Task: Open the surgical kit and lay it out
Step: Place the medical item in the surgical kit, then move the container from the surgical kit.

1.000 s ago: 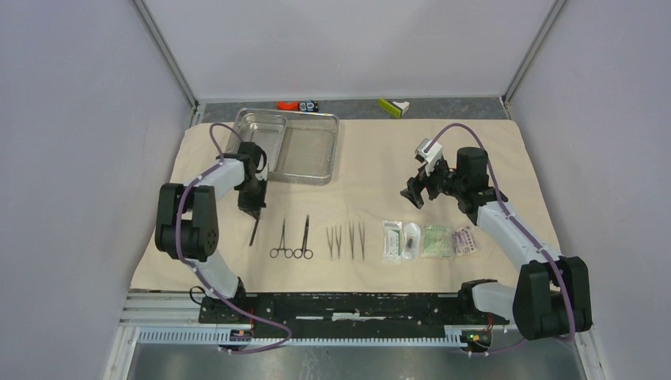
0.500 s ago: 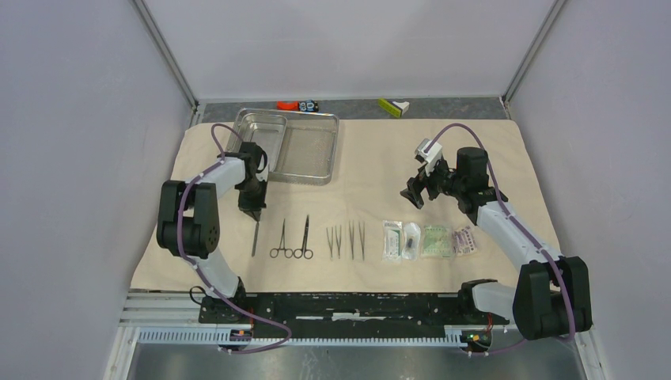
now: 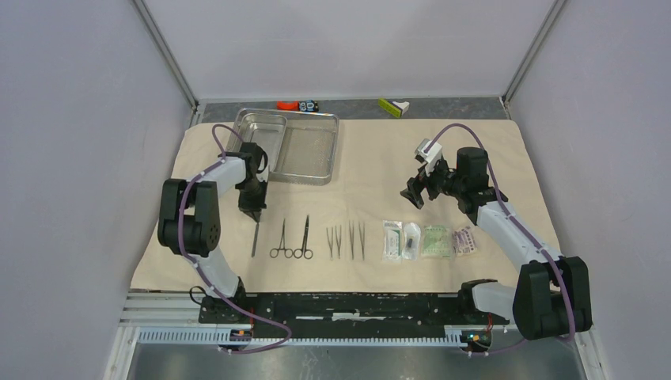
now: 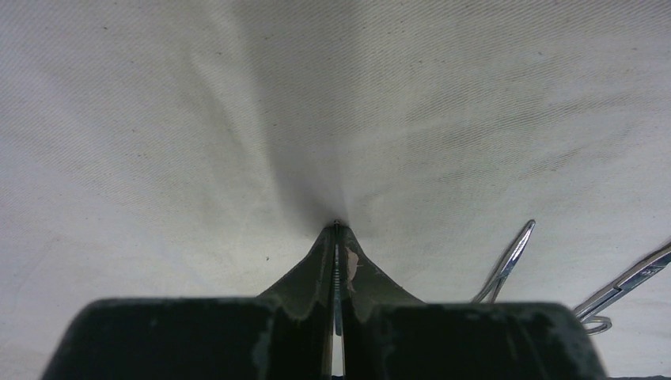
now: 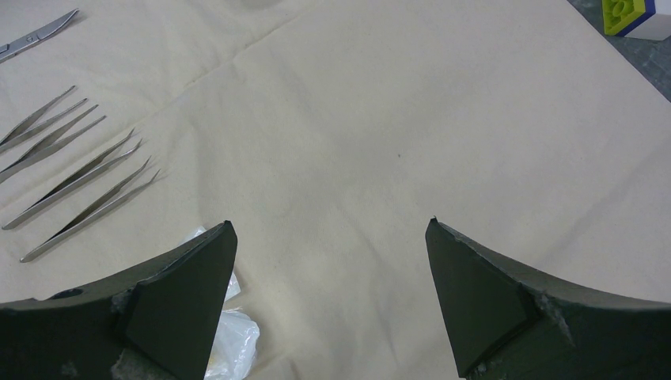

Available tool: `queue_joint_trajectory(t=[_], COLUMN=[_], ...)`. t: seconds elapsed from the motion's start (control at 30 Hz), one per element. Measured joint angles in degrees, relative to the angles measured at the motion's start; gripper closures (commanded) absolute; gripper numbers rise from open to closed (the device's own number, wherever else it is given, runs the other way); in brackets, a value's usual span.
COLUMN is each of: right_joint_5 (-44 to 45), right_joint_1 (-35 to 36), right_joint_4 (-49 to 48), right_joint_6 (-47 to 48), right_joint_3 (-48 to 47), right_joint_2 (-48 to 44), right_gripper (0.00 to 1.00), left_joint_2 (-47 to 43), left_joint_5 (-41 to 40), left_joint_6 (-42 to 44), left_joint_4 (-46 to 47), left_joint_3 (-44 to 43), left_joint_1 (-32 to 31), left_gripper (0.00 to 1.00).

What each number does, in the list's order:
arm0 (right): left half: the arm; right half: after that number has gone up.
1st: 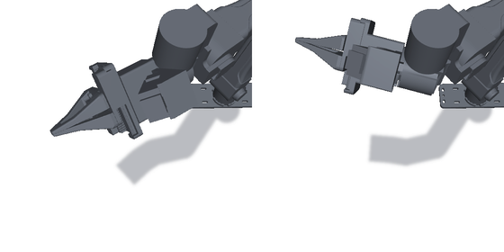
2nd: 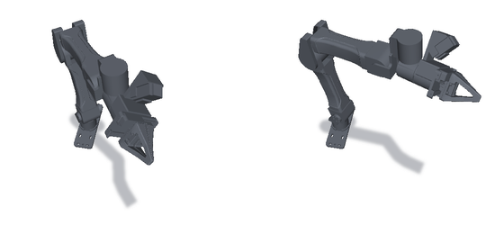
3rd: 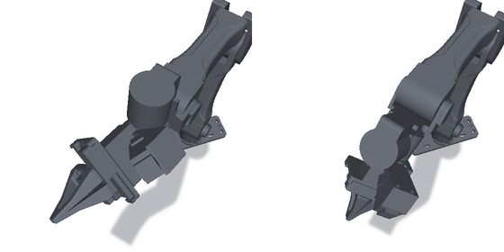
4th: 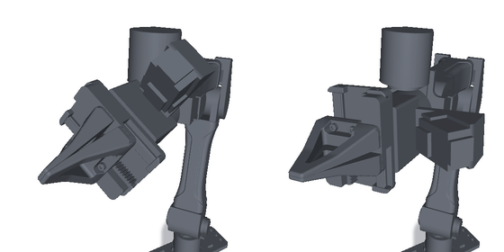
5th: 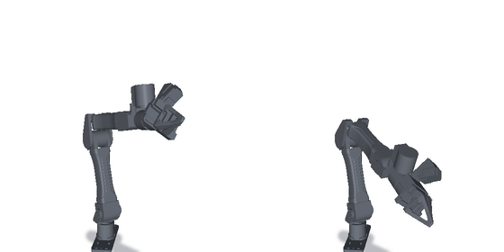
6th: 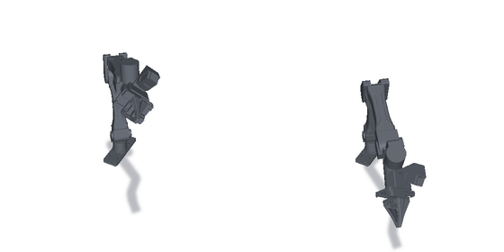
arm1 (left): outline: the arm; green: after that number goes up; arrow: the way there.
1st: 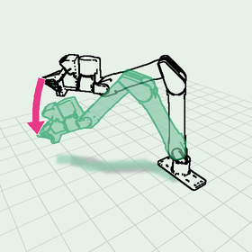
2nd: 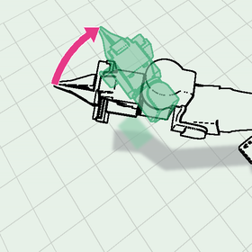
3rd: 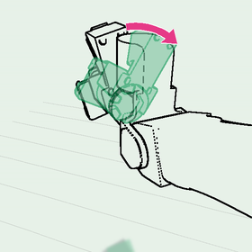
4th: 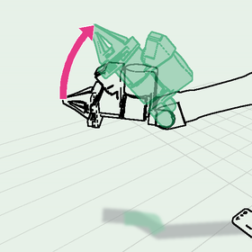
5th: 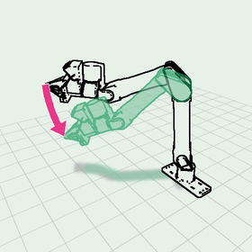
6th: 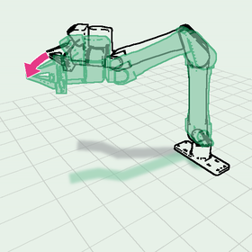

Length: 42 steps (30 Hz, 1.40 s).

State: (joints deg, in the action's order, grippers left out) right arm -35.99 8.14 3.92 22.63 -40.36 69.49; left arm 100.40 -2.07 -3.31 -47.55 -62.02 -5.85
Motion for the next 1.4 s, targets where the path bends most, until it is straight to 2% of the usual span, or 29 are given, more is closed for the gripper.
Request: queue_joint_trajectory(t=[0.53, 0.8, 0.87, 1.2, 1.3, 1.4], right_joint_5=[0.00, -0.02, -0.04, -0.07, -0.04, -0.04], right_joint_1=[0.00, 0.00, 0.00, 0.00, 0.00, 0.00], right_joint_4=[0.02, 0.02, 0.02, 0.02, 0.00, 0.02], right_joint_6=[0.20, 0.31, 0.39, 0.39, 0.39, 0.39], right_joint_3=[0.00, 0.00, 0.00, 0.00, 0.00, 0.00], right_joint_2=[0.00, 0.00, 0.00, -0.31, -0.66, -0.68], right_gripper=[0.03, 0.03, 0.03, 0.03, 0.03, 0.03], left_joint_2=[0.48, 0.17, -0.13, -7.13, -11.80, -14.01], left_joint_5=[0.02, 0.00, 0.02, 0.02, 0.07, 0.02], left_joint_6=[0.00, 0.00, 0.02, 2.34, 3.69, 5.33], left_joint_4=[-0.15, -0.24, -0.48, -0.22, 1.07, 2.40], left_joint_3=[-0.35, -0.92, -1.20, -5.88, -6.73, -9.25], left_joint_1=[0.00, 0.00, 0.00, 0.42, 0.79, 1.01], left_gripper=[0.87, 0.78, 0.72, 0.27, 0.19, 0.16])
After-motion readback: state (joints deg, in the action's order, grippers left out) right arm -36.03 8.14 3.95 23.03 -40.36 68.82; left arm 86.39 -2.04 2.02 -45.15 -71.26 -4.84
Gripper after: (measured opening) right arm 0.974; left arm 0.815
